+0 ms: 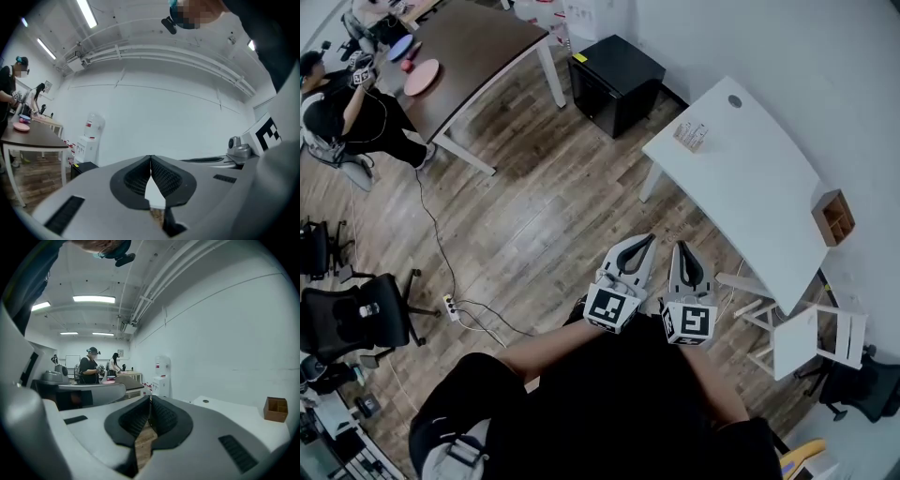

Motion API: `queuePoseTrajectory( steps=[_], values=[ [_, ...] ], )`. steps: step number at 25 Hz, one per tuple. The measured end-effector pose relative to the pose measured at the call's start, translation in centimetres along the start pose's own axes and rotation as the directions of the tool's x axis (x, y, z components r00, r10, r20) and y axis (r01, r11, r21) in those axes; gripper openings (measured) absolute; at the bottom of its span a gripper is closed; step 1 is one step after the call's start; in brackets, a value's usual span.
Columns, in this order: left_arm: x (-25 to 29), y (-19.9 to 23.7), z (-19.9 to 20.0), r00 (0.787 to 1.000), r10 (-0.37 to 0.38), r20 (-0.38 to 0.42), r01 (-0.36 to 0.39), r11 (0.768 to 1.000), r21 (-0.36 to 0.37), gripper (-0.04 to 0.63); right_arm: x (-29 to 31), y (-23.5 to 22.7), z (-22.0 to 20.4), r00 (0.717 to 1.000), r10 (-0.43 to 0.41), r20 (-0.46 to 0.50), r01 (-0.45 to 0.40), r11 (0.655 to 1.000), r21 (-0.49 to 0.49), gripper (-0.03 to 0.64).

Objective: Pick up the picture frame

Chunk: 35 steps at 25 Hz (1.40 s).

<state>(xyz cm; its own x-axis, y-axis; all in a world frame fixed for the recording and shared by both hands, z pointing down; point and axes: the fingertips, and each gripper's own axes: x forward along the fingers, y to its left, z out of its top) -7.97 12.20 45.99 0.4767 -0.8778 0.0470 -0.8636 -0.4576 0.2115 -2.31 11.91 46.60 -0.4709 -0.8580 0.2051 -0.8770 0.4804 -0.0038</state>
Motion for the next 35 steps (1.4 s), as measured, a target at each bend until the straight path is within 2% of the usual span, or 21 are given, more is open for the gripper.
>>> queuePoseTrajectory(
  steps=[5, 9, 15, 22, 25, 29, 32, 35],
  values=[
    [-0.2, 3.8, 0.7, 1.000, 0.025, -0.003, -0.025, 1.000, -0.012, 0.015, 3.4, 1.6, 1.2, 1.000, -0.020, 0.014, 0.020, 1.000, -0.003, 0.035],
    [0.1, 6.2, 1.2, 1.000, 0.027, 0.001, -0.027, 1.000, -0.012, 0.015, 5.1, 3.0, 1.4, 1.000, -0.004, 0.000, 0.004, 1.000, -0.007, 0.035],
    [0.4, 8.1, 1.0, 0.998, 0.059, -0.003, -0.059, 0.998, -0.029, 0.014, 6.3, 1.7, 0.6, 0.999, -0.048, -0.019, 0.049, 0.999, 0.023, 0.035],
    [1.8, 9.7, 0.6, 0.998, 0.060, -0.018, -0.060, 0.998, -0.025, 0.015, 8.1, 0.9, 0.2, 0.998, -0.056, -0.015, 0.057, 0.997, 0.046, 0.035],
    [2.9, 10.5, 0.9, 0.998, 0.056, -0.003, -0.056, 0.998, -0.007, 0.014, 9.4, 0.3, 0.2, 0.998, -0.058, -0.001, 0.058, 0.996, 0.062, 0.035],
    [5.2, 11.6, 0.2, 0.998, 0.051, -0.036, -0.051, 0.999, -0.004, 0.015, 11.3, -0.9, 0.0, 0.999, -0.043, -0.003, 0.043, 0.996, 0.079, 0.035],
    [7.6, 12.7, 0.0, 0.998, 0.039, -0.059, -0.039, 0.999, 0.003, 0.015, 13.1, -2.3, -0.2, 0.998, -0.060, -0.018, 0.062, 0.994, 0.093, 0.035],
    [11.0, 13.8, -0.2, 0.997, 0.027, -0.068, -0.026, 1.000, 0.009, 0.014, 15.2, -4.3, -0.1, 0.996, -0.081, -0.027, 0.083, 0.995, 0.060, 0.035]
  ],
)
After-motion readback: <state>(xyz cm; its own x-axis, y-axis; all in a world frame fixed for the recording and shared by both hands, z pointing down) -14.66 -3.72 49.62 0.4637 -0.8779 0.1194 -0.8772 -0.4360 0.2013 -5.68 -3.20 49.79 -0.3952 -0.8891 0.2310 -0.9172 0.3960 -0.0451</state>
